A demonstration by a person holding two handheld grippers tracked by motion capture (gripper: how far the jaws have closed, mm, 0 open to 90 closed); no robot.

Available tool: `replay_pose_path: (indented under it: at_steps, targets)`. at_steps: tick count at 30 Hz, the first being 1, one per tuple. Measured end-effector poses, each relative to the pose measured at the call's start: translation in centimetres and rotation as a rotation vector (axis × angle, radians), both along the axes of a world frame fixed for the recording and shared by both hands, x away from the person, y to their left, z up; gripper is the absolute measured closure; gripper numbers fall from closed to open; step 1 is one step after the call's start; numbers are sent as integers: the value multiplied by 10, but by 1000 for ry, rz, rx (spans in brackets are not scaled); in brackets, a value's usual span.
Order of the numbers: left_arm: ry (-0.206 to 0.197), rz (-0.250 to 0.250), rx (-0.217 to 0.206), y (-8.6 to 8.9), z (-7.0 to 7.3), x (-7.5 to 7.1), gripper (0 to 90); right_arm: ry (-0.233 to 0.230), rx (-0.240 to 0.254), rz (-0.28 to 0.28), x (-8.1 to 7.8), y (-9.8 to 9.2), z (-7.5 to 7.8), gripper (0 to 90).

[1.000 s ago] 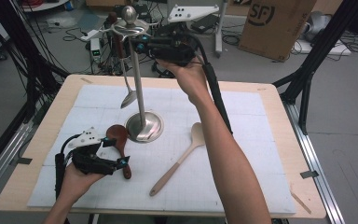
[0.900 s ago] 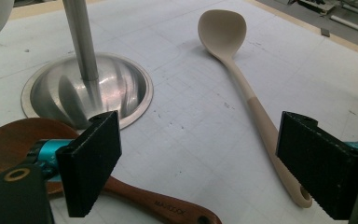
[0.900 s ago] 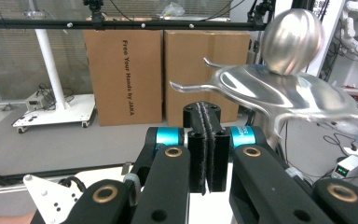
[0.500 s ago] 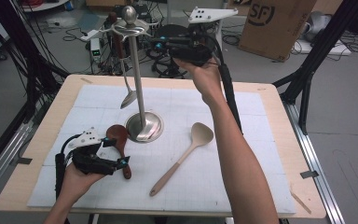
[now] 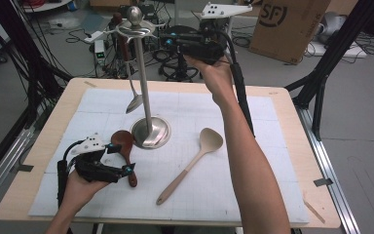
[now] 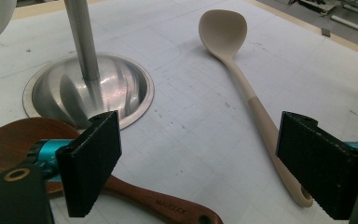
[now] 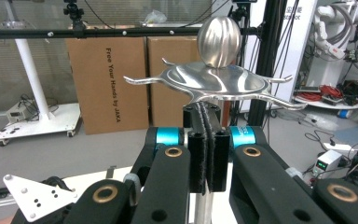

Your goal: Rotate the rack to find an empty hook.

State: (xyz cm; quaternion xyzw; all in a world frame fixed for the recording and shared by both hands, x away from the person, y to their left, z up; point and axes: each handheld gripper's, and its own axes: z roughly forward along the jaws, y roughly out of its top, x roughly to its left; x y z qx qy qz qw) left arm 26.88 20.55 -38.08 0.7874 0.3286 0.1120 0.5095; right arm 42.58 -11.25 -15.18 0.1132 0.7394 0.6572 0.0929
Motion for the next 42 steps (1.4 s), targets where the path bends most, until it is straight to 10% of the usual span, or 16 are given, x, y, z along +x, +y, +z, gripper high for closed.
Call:
replay_pose_path:
  at_steps: [42]
  targets:
    - [-4,-11,5,-4,-1,0,147,-30,-30,48,-16,39,3,848]
